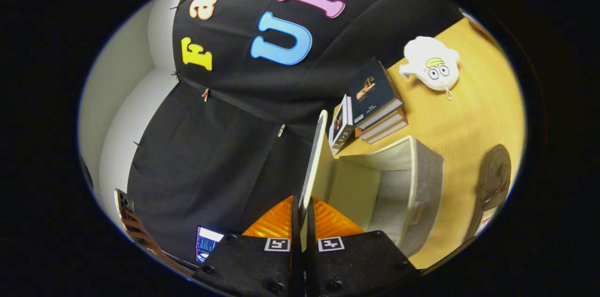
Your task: Open the storage box then place both shoes into the box .Put the left shoe in first, then the right shoe, with the right side of both shoes facing outward in a uniform manner.
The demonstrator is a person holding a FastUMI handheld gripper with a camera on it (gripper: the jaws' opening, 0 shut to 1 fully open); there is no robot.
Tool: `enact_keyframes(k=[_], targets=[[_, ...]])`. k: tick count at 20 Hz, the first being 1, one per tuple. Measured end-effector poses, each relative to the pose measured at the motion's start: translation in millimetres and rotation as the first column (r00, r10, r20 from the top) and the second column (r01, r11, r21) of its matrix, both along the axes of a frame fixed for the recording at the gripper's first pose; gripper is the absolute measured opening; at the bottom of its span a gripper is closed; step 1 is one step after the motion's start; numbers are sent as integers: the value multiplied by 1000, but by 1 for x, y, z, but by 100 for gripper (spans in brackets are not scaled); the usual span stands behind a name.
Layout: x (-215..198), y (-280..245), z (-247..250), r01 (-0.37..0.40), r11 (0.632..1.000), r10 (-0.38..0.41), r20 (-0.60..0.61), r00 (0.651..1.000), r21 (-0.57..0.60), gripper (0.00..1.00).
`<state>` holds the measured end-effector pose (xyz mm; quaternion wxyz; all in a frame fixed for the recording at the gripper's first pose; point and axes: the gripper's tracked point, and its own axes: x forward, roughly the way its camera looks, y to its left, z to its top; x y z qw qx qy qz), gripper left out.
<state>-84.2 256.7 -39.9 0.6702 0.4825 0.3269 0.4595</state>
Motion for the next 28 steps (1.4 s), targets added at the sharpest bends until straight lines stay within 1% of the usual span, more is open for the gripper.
enact_keyframes(k=[3,6,10,12,13,15,17,19,23,25,27,28], targets=[[-2,30,26,1,1000,-1,38,999,0,7],[-8,62,41,-13,1000,13,56,998,-5,7],[-24,99,56,-65,998,67,96,993,-26,7],[-30,112,62,-75,996,80,129,988,-42,14],[-32,116,65,-77,996,81,141,987,-39,14],[-30,116,69,-59,997,65,156,986,-43,34],[-28,113,66,-40,997,51,156,986,-71,66],[-26,109,57,-16,992,36,160,987,-123,98],[-25,91,36,32,969,18,200,980,-243,97],[-18,73,15,73,937,-7,192,981,-341,97],[-12,52,1,120,907,-35,212,977,-404,98],[-10,38,-8,148,886,-48,230,972,-439,98]])
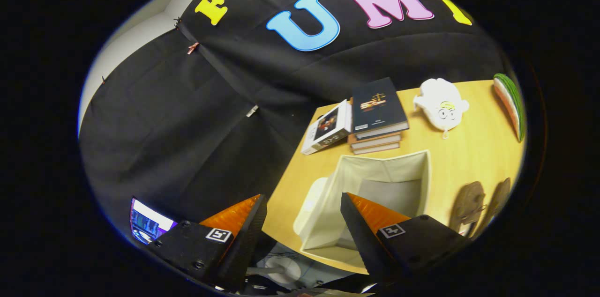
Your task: Open the storage box then place both shoes into the box .Put the left shoe in first, then the right shoe, with the right side of both shoes facing outward in a uniform manner.
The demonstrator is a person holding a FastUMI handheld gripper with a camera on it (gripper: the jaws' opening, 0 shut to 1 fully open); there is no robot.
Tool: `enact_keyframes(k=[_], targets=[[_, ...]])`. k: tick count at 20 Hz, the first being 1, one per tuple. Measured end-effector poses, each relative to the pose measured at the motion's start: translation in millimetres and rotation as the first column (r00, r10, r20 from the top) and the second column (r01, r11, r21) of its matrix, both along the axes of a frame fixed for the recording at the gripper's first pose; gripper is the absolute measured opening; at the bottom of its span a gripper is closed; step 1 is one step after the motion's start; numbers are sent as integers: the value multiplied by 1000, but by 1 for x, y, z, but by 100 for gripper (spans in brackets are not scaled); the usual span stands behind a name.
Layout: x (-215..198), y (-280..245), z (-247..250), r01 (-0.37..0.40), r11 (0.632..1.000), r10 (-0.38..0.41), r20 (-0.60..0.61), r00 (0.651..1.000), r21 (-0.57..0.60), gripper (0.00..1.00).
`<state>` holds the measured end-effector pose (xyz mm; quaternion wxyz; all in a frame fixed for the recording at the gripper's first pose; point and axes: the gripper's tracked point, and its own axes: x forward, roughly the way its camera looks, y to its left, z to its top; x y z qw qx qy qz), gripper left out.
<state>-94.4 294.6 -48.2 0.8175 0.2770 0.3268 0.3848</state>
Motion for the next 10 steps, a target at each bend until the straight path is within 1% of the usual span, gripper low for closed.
enact_keyframes(k=[2,4,5,7,8,10], targets=[[9,-33,-19,54,993,-49,48,998,-108,98],[14,-71,-37,91,966,-60,134,989,-241,98],[16,-93,-46,112,942,-53,189,981,-315,98],[19,-135,-61,163,882,-44,267,963,-443,98],[19,-151,-69,181,858,-46,278,959,-480,98],[14,-177,-86,197,832,-65,261,963,-518,98]])
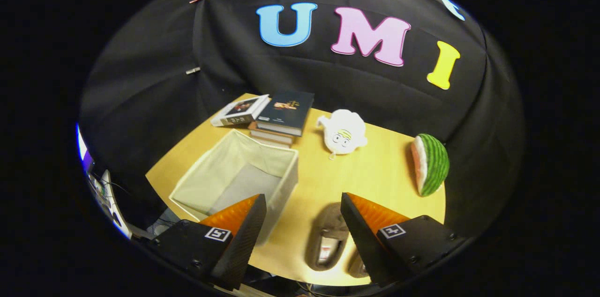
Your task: Open the storage box then place both shoes into the box .Put the left shoe in first, then the right shoe, with the right side of both shoes facing outward in a uniform manner.
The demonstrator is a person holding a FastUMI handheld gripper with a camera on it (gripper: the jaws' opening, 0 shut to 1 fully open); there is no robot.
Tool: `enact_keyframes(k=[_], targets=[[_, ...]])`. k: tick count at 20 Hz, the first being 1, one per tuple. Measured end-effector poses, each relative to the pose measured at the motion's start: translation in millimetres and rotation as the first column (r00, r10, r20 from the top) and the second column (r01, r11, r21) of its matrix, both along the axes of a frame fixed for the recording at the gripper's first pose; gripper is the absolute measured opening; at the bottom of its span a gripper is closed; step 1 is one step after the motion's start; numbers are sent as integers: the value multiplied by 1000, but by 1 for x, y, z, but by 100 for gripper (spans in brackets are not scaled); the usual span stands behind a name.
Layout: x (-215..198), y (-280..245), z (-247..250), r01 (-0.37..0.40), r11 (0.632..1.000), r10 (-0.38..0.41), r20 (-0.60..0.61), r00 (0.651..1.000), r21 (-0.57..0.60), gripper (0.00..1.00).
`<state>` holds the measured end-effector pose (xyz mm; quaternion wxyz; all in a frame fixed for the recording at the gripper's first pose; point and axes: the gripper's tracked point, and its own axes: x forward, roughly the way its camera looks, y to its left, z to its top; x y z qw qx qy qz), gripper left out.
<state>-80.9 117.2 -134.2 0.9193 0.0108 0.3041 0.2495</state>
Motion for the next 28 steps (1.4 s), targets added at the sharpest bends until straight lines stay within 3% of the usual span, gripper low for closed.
enact_keyframes(k=[6,13,17,21,28], targets=[[-18,-50,-77,69,996,-74,-119,990,-49,98],[-20,-47,-165,64,998,-66,-261,963,-17,98],[-6,-50,-205,36,995,-59,-275,960,-88,99],[6,-42,-224,57,996,-75,-285,956,-69,97],[25,-19,-245,54,997,-66,-281,957,-52,65]])
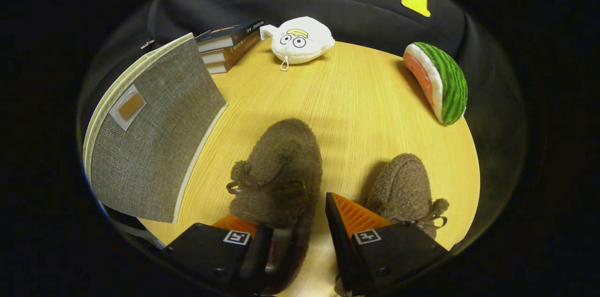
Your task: Open the storage box then place both shoes into the box .Put the left shoe in first, then the right shoe, with the right side of both shoes facing outward in a uniform manner.
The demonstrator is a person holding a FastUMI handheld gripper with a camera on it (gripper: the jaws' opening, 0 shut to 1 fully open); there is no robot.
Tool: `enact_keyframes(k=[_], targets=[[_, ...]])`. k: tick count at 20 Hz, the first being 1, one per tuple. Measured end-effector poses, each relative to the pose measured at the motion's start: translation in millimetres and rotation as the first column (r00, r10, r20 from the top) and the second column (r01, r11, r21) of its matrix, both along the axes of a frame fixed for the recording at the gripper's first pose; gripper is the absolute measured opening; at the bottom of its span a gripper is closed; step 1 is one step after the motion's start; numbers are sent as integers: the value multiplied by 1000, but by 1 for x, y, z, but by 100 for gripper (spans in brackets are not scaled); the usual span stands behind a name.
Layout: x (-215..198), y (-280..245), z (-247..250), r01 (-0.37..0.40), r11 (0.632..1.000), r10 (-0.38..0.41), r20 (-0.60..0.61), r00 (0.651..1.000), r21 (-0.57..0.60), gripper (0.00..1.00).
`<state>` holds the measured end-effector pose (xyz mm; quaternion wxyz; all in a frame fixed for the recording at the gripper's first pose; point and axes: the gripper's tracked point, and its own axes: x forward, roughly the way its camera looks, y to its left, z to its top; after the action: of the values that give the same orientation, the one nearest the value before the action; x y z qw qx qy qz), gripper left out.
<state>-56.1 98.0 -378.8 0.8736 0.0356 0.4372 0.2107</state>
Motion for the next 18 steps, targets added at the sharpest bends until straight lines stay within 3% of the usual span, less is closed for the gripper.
enact_keyframes(k=[2,7,12,13,14,18], targets=[[-3,1,1,-4,1000,4,10,1000,-23,52],[-4,3,2,9,999,-9,8,1000,-36,49],[-3,-4,4,36,999,-36,6,999,-41,36],[1,-9,4,57,997,-58,-3,998,-50,30],[1,-11,6,72,997,-72,-13,997,-40,15],[-4,-20,28,94,995,-94,-4,996,-37,6]])
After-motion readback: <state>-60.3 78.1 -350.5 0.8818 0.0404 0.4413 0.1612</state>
